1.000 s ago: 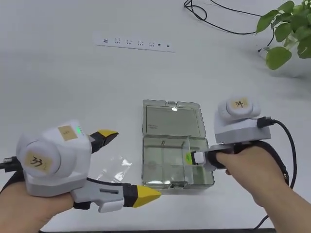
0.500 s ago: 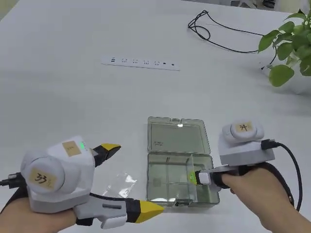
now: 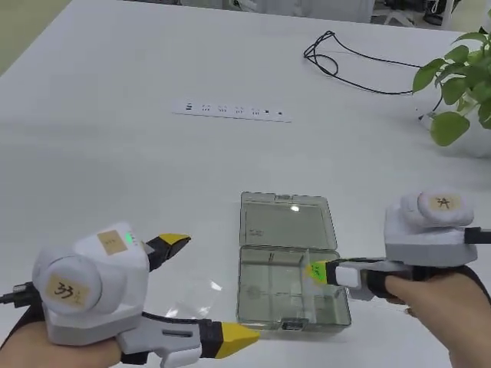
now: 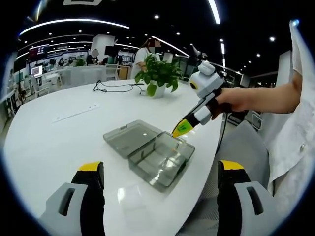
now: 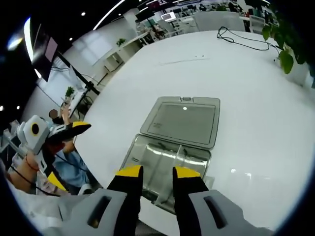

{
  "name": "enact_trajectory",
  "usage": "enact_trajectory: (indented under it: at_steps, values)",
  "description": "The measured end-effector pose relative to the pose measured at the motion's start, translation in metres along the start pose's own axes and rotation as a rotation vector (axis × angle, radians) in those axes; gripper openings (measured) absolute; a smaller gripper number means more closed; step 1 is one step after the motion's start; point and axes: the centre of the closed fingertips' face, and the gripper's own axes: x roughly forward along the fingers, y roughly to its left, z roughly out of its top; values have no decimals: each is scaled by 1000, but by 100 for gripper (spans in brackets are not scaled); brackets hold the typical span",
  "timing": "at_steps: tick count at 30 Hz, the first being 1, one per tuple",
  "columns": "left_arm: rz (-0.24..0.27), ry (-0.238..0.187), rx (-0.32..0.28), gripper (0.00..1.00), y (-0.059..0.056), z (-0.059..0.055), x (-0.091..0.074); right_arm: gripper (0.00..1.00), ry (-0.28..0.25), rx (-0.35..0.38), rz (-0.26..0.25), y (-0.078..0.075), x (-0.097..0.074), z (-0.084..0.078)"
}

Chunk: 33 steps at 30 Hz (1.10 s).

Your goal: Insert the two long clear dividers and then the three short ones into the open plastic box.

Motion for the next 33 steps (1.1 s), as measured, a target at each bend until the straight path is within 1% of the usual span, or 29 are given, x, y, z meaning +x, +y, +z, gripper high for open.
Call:
enact_trajectory:
  at_steps: [3, 6, 9, 10, 12, 13, 15, 16, 18, 20, 26, 29, 33]
  values:
    - [10, -1, -1, 98, 0, 0, -3, 30, -45, -70, 15, 4, -11, 9]
    - [17, 0, 2, 98, -2, 1, -6, 35, -81, -100, 39, 9, -20, 15]
    - [25, -2, 0, 98, -2, 1, -7, 38, -96, -133, 54, 11, -29, 16]
    - [28, -1, 1, 98, -2, 0, -8, 40, -109, -147, 64, 13, -32, 18]
    - [30, 0, 1, 98, -2, 1, -8, 43, -114, -155, 75, 14, -39, 17]
    - [32, 0, 1, 98, -2, 1, -9, 44, -128, -182, 81, 14, -42, 18]
    - [36, 1, 4, 98, -3, 1, -10, 45, -131, -212, 81, 15, -48, 15]
    - [39, 2, 0, 98, -3, 1, -10, 47, -144, -257, 85, 16, -51, 15]
    - [43, 3, 0, 98, -3, 1, -10, 52, -133, -270, 78, 14, -54, 10]
    - [48, 8, -1, 98, -3, 1, -11, 54, -130, -311, 85, 13, -57, 5]
    - [66, 12, -13, 97, -2, -1, -14, 61, -138, -357, 116, 11, -67, -3]
    - [81, 16, -19, 97, 0, -2, -14, 66, -142, -408, 137, 10, -70, -9]
    - [96, 28, -26, 97, 1, -5, -15, 72, -126, -456, 148, 4, -71, -18]
